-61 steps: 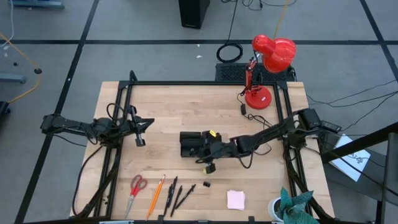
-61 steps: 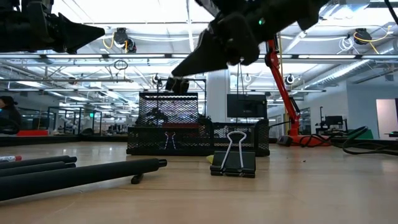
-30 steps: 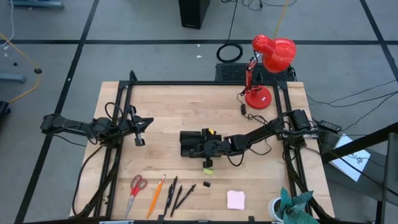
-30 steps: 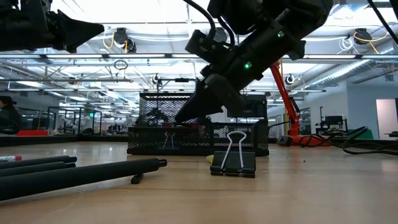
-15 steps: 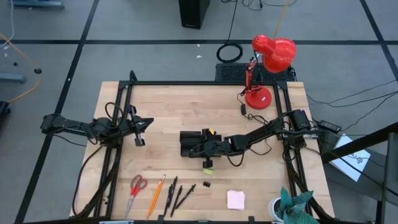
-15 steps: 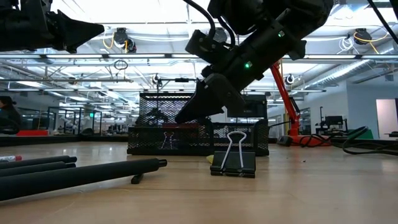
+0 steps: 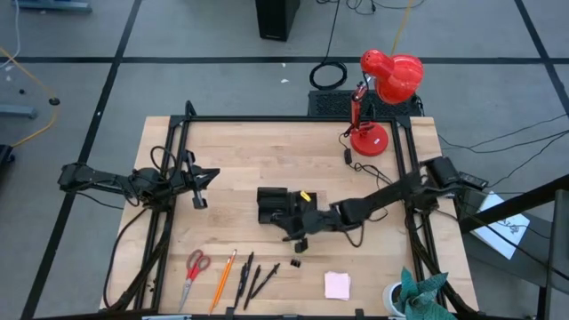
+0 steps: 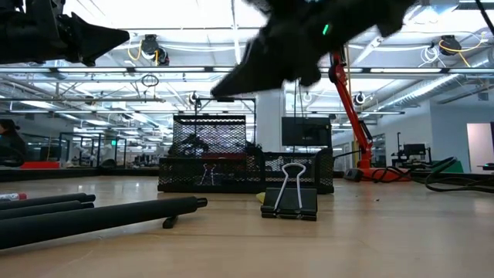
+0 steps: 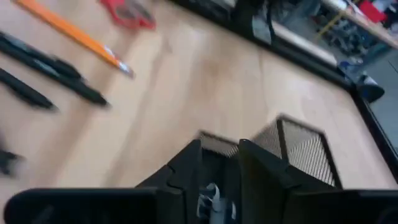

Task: Pick and place office supplies into organizer
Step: Put the black binder clip into the mesh desk organizer

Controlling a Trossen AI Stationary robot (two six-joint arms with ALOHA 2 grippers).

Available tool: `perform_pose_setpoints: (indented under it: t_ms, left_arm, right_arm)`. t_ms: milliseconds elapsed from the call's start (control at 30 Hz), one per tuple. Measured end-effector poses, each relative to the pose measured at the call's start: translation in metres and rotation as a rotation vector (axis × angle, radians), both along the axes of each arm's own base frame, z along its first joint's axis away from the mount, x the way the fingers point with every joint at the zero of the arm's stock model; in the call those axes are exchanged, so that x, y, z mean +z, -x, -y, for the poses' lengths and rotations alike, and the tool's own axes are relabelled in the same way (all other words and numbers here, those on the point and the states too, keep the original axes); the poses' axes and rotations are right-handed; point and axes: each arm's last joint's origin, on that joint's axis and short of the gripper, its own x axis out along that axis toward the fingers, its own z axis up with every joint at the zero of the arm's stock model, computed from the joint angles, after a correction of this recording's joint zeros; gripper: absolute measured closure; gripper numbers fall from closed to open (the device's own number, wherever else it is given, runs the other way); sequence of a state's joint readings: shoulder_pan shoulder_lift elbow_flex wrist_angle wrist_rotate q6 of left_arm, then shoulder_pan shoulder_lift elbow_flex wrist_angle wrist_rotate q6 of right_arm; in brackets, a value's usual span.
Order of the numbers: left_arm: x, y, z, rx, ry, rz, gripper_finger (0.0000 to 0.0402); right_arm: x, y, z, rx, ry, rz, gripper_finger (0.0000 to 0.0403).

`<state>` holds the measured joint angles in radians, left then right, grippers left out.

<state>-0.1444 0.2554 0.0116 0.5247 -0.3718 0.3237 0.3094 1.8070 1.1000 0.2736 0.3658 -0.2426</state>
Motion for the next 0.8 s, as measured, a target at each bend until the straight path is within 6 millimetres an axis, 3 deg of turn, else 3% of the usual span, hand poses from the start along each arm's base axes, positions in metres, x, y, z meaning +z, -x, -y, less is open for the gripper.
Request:
perform_pose_setpoints:
  t_ms: [133, 367, 567, 800]
  left_arm:
    - [0.000, 0.000, 0.000, 0.001, -0.002, -0.001, 0.0376]
    - [0.000, 0.000, 0.000, 0.004, -0.001, -0.005, 0.0376]
    - [0.000, 0.000, 0.000, 0.000, 0.015, -0.001, 0.0376]
    - [0.000, 0.000, 0.000, 0.000, 0.013, -0.002, 0.0376]
  right_arm:
    - [0.015, 0.015, -0.026, 0.038, -0.090, 0.015, 0.0293]
    - [0.003, 0.037, -0.057, 0.117, -0.146, -0.139, 0.0291]
    - [-0.003, 0.039, -0.053, 0.065, -0.235, -0.180, 0.0291]
    - [-0.033, 0.050, -0.036, 0.054, -0.355, -0.185, 0.0291]
